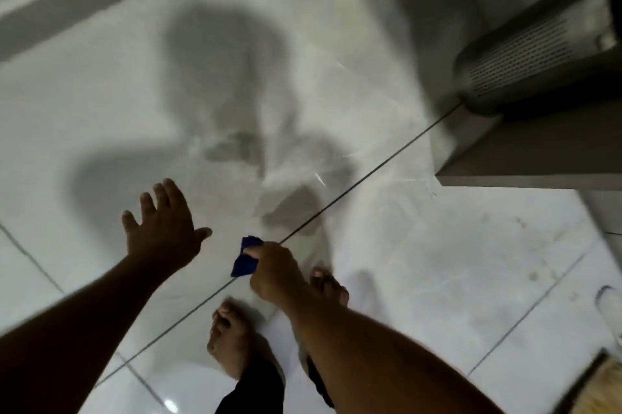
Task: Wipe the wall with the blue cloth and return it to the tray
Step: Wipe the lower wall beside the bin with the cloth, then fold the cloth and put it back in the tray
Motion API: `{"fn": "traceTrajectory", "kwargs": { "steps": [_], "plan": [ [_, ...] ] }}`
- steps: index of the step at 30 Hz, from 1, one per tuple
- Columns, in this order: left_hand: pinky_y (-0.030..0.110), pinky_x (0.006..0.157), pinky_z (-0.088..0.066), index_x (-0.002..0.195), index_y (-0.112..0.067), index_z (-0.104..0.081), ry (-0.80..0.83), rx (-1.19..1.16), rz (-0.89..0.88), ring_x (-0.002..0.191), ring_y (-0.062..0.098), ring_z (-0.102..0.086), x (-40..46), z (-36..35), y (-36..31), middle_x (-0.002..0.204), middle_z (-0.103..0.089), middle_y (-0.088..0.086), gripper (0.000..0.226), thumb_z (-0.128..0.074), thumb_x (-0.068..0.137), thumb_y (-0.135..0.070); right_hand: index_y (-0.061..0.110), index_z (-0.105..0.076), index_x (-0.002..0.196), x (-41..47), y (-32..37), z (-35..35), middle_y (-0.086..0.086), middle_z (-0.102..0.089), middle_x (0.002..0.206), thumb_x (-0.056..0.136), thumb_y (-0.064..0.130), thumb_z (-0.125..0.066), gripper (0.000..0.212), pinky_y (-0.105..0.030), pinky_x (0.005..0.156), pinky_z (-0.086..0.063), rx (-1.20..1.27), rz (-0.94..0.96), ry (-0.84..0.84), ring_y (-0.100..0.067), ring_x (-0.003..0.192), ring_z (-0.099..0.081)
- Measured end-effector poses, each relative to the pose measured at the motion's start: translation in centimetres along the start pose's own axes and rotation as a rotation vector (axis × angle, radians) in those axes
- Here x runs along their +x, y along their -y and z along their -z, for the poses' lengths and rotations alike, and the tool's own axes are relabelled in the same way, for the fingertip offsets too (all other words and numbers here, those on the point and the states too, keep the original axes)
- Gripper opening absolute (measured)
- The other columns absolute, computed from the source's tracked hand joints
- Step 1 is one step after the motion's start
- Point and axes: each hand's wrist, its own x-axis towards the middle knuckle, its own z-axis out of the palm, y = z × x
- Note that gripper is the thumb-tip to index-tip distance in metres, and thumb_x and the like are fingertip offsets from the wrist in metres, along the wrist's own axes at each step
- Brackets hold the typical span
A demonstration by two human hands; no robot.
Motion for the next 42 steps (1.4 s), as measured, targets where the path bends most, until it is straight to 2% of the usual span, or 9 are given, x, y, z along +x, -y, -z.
{"fn": "traceTrajectory", "kwargs": {
  "steps": [4, 7, 12, 16, 21, 25, 28, 31, 42],
  "plan": [
    [0.061, 0.114, -0.022, 0.149, 0.003, -0.014, -0.036, -0.143, 0.026, 0.145, 0.043, -0.017, -10.7, 11.0, 0.3, 0.157, -0.019, 0.027, 0.082, -0.048, 0.094, -0.047, 0.013, -0.055, 0.136, -11.6, 7.2, 9.0, -0.017, -0.056, 0.138, 0.083, -0.002, -0.061, 0.056, -0.027, 0.106, -0.038, 0.093, 0.097, -0.181, -0.032, 0.128, -0.053],
    [0.051, 0.105, -0.036, 0.131, 0.007, -0.044, 0.148, -0.339, 0.023, 0.129, 0.045, -0.042, -20.1, 20.2, -1.3, 0.14, -0.04, 0.037, 0.061, -0.036, 0.1, -0.044, 0.01, -0.048, 0.141, -22.5, 13.0, 16.0, -0.021, -0.057, 0.136, 0.083, -0.001, -0.06, 0.059, -0.033, 0.102, -0.042, 0.031, 0.185, -0.335, -0.036, 0.123, -0.055],
    [0.04, 0.096, -0.045, 0.127, -0.008, -0.055, 0.419, -1.187, 0.068, 0.11, 0.024, -0.062, -34.8, 35.3, -5.1, 0.123, -0.065, 0.007, 0.086, -0.019, 0.086, -0.076, 0.008, -0.02, 0.151, -40.9, 22.8, 25.3, -0.016, -0.054, 0.14, 0.085, 0.004, -0.062, 0.078, -0.034, 0.098, -0.049, 0.023, 0.404, -0.492, -0.033, 0.116, -0.06],
    [0.05, 0.094, -0.054, 0.116, -0.022, -0.069, 0.456, -1.602, -0.206, 0.11, 0.028, -0.069, -43.8, 44.1, -6.1, 0.119, -0.073, 0.007, 0.073, -0.054, 0.072, -0.079, 0.028, 0.001, 0.149, -52.8, 27.2, 28.2, -0.009, -0.024, 0.158, 0.081, 0.006, -0.065, 0.097, -0.042, 0.099, -0.049, -0.24, 0.553, -0.661, -0.032, 0.134, -0.045],
    [0.045, 0.078, -0.061, 0.11, -0.021, -0.07, 0.197, -1.471, -0.571, 0.102, 0.033, -0.071, -50.1, 49.4, -6.5, 0.108, -0.076, 0.011, 0.038, -0.081, 0.073, -0.015, 0.03, 0.012, 0.147, -60.4, 28.8, 29.1, -0.004, 0.009, 0.164, 0.07, 0.013, -0.082, 0.122, -0.047, 0.115, -0.036, -0.138, 0.657, -0.838, -0.03, 0.151, -0.008],
    [0.043, 0.085, -0.06, 0.124, -0.013, -0.06, 0.076, -1.291, -0.665, 0.106, 0.027, -0.069, -52.5, 52.5, -7.0, 0.116, -0.072, 0.008, 0.053, -0.078, 0.075, -0.009, 0.04, 0.013, 0.147, -63.9, 28.0, 30.8, 0.005, 0.0, 0.164, 0.041, 0.05, -0.093, 0.15, -0.045, 0.113, -0.039, 0.315, 0.482, -0.556, -0.024, 0.148, -0.019],
    [0.05, 0.087, -0.059, 0.122, -0.009, -0.062, 0.086, -1.312, -0.683, 0.105, 0.032, -0.069, -53.4, 53.7, -7.7, 0.118, -0.071, 0.012, 0.055, -0.082, 0.07, -0.008, 0.019, -0.036, 0.143, -65.1, 26.4, 32.0, -0.008, -0.057, 0.138, 0.061, 0.044, -0.089, 0.101, -0.046, 0.094, -0.056, 0.824, 0.585, -0.383, -0.027, 0.12, -0.06],
    [0.049, 0.086, -0.06, 0.12, -0.011, -0.064, 0.11, -1.263, -0.736, 0.103, 0.031, -0.07, -54.1, 54.0, -9.3, 0.117, -0.072, 0.012, 0.057, -0.083, 0.066, -0.009, -0.001, -0.064, 0.109, -65.8, 25.5, 32.9, -0.027, -0.072, 0.104, 0.079, 0.021, -0.079, 0.041, -0.043, 0.076, -0.058, 0.997, 0.576, -0.45, -0.034, 0.091, -0.071],
    [0.047, 0.083, -0.06, 0.115, -0.009, -0.066, -0.053, -1.289, -0.586, 0.097, 0.027, -0.071, -53.1, 55.7, -20.7, 0.111, -0.073, 0.01, 0.04, -0.079, 0.078, -0.014, 0.011, -0.068, 0.107, -65.5, 21.1, 42.5, -0.009, -0.078, 0.101, 0.081, 0.006, -0.074, 0.028, -0.039, 0.073, -0.062, 1.037, 0.503, -0.644, -0.024, 0.088, -0.075]
  ]
}}
